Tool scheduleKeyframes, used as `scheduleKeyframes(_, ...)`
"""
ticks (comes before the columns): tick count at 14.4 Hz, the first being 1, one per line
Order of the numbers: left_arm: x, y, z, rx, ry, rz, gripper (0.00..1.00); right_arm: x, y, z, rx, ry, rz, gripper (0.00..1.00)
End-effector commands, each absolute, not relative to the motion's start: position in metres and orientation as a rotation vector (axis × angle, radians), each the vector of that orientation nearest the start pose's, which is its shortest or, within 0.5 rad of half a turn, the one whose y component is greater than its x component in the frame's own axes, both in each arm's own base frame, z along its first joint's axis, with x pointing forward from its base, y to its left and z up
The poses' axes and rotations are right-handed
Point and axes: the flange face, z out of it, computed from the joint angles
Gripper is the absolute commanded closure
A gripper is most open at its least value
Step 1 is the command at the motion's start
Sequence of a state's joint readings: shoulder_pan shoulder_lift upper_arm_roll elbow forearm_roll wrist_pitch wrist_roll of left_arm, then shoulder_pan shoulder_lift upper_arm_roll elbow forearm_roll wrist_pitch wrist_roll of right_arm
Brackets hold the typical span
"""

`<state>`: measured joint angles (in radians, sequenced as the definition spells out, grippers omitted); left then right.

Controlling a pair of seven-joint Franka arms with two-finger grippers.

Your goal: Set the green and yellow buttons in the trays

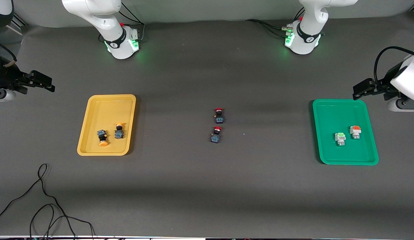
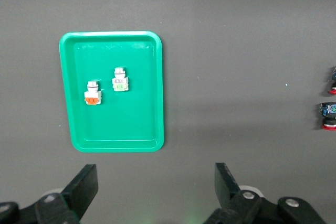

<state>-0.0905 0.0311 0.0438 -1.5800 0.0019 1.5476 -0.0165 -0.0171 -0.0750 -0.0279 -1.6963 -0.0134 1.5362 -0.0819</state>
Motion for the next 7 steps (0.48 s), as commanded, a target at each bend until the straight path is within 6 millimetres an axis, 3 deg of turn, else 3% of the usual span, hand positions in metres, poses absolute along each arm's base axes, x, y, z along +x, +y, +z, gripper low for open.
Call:
scheduleKeyframes(1,0.5586,-0.0295,0.6102,-3.119,0.035,0.092,0.01,0.5312,-0.0213,0.6012,-3.131,-0.029,0.081,0.0)
scheduleKeyframes(7,0.559,-0.0304,0.6113,-3.119,0.038,0.089,0.01,0.5331,-0.0205,0.6003,-3.132,-0.031,0.072,0.0)
